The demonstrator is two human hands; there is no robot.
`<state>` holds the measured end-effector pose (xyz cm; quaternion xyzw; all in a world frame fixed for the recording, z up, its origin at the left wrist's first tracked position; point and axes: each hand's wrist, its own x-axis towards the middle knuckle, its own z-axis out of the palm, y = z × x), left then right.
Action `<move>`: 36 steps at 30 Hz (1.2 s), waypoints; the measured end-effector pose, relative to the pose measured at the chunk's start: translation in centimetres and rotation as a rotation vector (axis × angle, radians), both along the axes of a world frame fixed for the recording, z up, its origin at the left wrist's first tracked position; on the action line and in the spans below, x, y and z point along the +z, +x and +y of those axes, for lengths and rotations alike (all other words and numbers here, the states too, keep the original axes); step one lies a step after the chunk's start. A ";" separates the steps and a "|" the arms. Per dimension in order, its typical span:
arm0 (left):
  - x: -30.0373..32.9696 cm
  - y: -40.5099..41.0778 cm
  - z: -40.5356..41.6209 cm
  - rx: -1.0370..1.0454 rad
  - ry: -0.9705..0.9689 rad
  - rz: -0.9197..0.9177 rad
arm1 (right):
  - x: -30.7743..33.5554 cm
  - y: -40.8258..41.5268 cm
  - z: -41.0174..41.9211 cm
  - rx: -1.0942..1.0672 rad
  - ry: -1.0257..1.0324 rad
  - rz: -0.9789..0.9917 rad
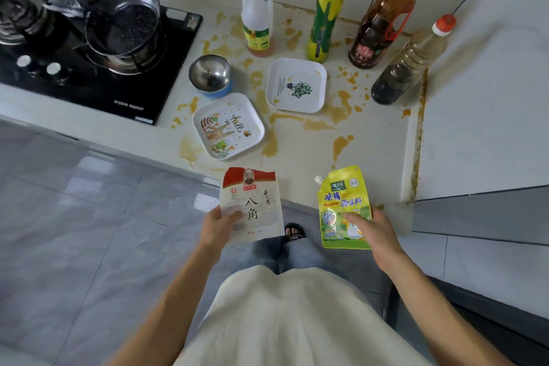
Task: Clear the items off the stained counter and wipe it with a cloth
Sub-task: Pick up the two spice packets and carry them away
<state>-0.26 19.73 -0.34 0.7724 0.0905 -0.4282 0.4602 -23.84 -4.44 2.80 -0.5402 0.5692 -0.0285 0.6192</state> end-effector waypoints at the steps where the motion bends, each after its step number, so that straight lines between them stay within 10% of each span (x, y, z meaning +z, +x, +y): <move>1: 0.0 -0.2 0.6 0.037 0.010 -0.001 | -0.1 0.4 -0.1 0.056 0.001 -0.001; 24: -3.2 -21.3 24.8 1.272 0.190 0.199 | -1.3 23.7 16.2 1.182 0.029 0.011; 36: -3.4 -12.7 36.9 1.449 0.061 0.189 | -2.7 31.4 27.8 1.272 -0.167 0.168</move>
